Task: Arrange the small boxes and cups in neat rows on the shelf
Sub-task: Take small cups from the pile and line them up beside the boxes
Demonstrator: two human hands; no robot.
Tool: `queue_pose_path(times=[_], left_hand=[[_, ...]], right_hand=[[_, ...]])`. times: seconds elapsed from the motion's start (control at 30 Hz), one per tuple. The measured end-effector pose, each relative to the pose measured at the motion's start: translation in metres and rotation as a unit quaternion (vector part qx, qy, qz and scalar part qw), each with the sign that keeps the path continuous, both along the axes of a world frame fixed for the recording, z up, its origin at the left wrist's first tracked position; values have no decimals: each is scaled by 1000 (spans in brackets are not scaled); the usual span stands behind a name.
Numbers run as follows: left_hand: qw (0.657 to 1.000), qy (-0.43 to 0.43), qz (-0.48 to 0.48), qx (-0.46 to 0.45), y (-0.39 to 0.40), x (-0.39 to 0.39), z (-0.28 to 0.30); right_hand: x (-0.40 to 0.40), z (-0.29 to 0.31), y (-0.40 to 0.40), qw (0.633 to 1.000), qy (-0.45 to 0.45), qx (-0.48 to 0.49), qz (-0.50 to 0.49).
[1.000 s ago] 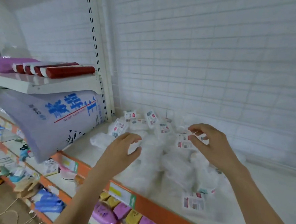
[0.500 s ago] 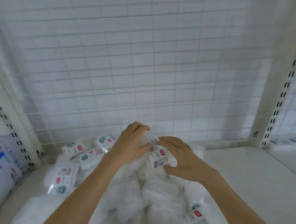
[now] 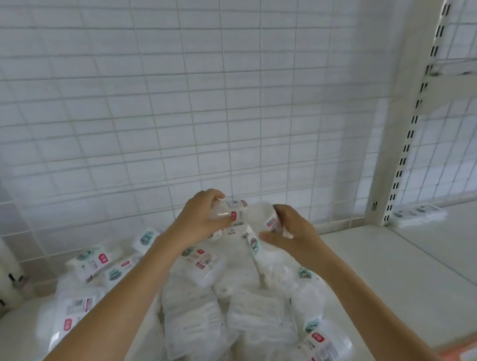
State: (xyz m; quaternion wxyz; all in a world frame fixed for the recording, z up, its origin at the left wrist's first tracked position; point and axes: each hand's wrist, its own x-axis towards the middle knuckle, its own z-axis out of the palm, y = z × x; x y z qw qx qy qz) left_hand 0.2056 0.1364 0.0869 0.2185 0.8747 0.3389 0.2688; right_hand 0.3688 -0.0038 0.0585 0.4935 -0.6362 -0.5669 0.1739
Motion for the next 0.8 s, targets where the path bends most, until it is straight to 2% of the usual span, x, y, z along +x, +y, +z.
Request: queue_pose_path(times=[0.1,0.23,0.3,0.37,0.43,0.57,0.6,0.8], left_hand=[[992,-98,-8,-79,2,-3,8],[963,-153,-51,-216,6,-5,14],[952,-171,-50,-248,7,-7,13],[945,-186,-31,-265,10,-9,11],[937,-204,-3,-283,10,-12,11],[925,-234,-10,-299,8,-18,12],[925,-241,-15,-295,7,-19,13],[912,-299,35,-279,1,-26,17]], right_hand=[[-2,7,2,976,211,21,53],[-6,18,7,892,445,-14,77],[-4,23,9,855,512,-29,77],[0,24,11,834,542,-26,97],[4,22,12,836,534,-14,129],[13,18,12,930,352,5,111],[14,19,12,941,324,17,100],[15,31,11,959,260,64,93]])
